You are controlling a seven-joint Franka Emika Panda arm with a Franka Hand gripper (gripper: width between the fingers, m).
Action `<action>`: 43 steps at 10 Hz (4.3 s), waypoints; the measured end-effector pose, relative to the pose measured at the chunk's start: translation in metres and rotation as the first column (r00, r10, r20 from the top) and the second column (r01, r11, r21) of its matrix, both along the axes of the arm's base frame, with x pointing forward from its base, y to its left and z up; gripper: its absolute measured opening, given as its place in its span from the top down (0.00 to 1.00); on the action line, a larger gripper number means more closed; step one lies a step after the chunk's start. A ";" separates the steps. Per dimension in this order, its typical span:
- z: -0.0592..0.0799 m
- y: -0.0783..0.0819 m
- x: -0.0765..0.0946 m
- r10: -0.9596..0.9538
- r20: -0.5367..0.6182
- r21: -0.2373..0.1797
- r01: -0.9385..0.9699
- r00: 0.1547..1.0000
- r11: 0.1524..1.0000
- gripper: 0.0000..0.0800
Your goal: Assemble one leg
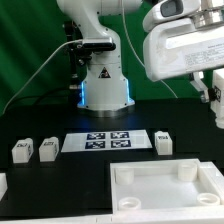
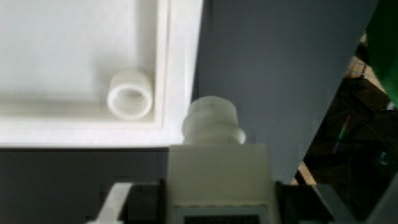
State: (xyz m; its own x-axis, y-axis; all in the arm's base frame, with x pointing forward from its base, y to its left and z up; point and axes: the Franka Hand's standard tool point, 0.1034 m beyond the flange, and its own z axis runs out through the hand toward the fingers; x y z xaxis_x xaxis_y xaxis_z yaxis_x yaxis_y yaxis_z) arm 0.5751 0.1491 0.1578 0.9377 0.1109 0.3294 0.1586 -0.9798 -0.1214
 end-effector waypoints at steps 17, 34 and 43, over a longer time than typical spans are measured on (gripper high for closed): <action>-0.053 -0.035 0.043 0.009 0.118 -0.022 -0.006 0.993 1.000 0.64; -0.097 -0.032 0.042 -0.010 0.192 -0.019 0.014 0.981 1.000 0.64; -0.099 -0.033 0.043 -0.022 0.231 -0.036 0.031 0.973 0.999 0.63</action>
Offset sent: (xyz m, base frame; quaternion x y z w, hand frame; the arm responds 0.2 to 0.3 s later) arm 0.0494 -0.0110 0.0029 -0.0227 0.0554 -0.0177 0.9981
